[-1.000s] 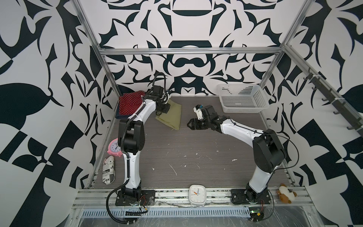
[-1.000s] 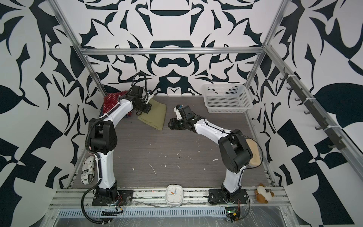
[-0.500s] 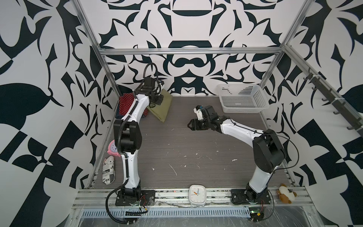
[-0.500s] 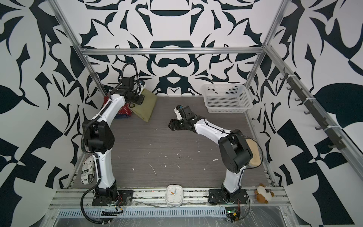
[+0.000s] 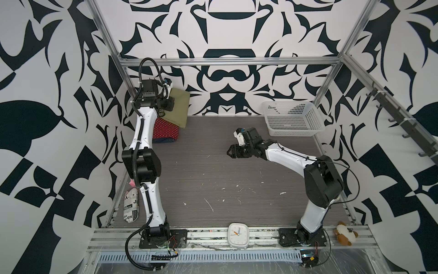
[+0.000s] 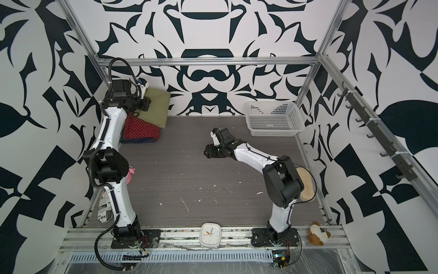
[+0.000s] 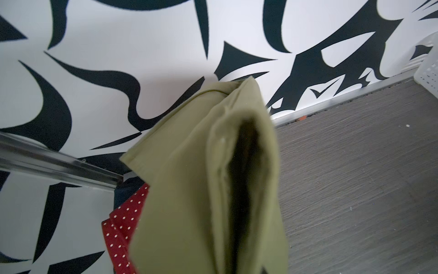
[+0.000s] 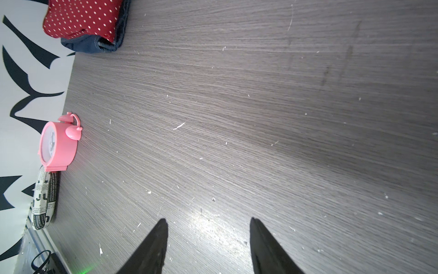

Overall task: Fold and stack the skirts
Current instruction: 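Carry the olive skirt with the left gripper onto the red dotted skirt stack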

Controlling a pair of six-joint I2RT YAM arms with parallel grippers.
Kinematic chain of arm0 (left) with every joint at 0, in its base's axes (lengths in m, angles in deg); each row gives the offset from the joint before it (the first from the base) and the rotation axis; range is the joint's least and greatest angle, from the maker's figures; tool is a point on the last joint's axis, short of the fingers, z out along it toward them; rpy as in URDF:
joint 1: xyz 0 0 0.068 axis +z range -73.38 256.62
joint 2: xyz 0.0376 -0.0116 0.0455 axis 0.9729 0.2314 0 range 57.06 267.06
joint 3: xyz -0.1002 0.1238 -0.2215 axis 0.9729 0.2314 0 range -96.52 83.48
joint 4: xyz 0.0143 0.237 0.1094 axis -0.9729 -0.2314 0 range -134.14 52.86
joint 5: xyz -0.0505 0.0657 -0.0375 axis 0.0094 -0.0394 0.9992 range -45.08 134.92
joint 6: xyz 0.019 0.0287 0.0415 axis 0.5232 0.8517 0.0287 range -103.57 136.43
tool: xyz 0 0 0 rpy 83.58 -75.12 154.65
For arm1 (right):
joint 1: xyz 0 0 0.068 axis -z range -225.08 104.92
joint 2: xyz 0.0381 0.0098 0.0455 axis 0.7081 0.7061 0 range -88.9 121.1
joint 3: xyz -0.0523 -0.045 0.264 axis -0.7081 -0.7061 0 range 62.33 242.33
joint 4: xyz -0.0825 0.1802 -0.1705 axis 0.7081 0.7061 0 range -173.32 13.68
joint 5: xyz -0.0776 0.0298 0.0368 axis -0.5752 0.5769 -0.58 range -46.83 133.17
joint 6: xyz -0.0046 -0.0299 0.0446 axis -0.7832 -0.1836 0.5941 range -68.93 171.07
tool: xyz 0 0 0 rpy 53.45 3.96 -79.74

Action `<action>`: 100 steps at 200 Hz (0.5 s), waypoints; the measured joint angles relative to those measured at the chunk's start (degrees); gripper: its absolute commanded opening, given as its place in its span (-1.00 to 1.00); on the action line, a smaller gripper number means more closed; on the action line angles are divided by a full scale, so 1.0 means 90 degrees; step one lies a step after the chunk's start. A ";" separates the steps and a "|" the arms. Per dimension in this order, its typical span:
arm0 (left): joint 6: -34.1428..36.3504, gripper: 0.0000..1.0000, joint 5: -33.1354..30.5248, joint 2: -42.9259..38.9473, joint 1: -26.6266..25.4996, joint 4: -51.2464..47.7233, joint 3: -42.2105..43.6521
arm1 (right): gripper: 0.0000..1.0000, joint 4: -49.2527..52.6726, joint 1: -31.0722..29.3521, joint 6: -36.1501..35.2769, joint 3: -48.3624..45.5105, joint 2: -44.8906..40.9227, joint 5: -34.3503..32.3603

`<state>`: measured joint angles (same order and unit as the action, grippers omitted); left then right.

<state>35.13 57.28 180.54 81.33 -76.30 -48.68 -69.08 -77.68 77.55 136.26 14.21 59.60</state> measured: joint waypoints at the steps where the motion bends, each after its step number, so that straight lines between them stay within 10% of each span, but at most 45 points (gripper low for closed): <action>1: 0.0000 -1.00 0.0012 0.0010 0.0012 -0.0002 -0.0010 | 0.18 0.0002 0.0000 0.0000 0.0002 0.0002 0.0002; 48: -0.0036 -0.77 0.0770 0.0857 0.0923 -0.0019 -0.0165 | 0.17 0.0253 0.0000 -0.0068 0.0104 0.0029 -0.0029; 64: -0.0117 -1.00 0.0974 0.1258 0.1217 0.0066 -0.0236 | 0.16 0.0265 0.0000 -0.0085 0.0158 0.0075 -0.0029; 76: -0.0053 -0.46 0.1020 0.1651 0.1360 0.0061 -0.0493 | 0.16 0.0313 0.0000 -0.0087 0.0223 0.0124 -0.0032; 93: 0.0058 -0.38 0.0724 0.2181 0.1525 0.0165 -0.0746 | 0.14 0.0418 0.0000 -0.0092 0.0330 0.0192 -0.0034; 100: 0.0165 0.07 0.0525 0.2365 0.1549 0.0189 -0.0843 | 0.14 0.0447 0.0000 -0.0095 0.0359 0.0204 -0.0034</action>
<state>36.61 62.00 201.83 95.28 -74.59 -56.26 -65.06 -77.68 76.69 139.49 16.05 59.29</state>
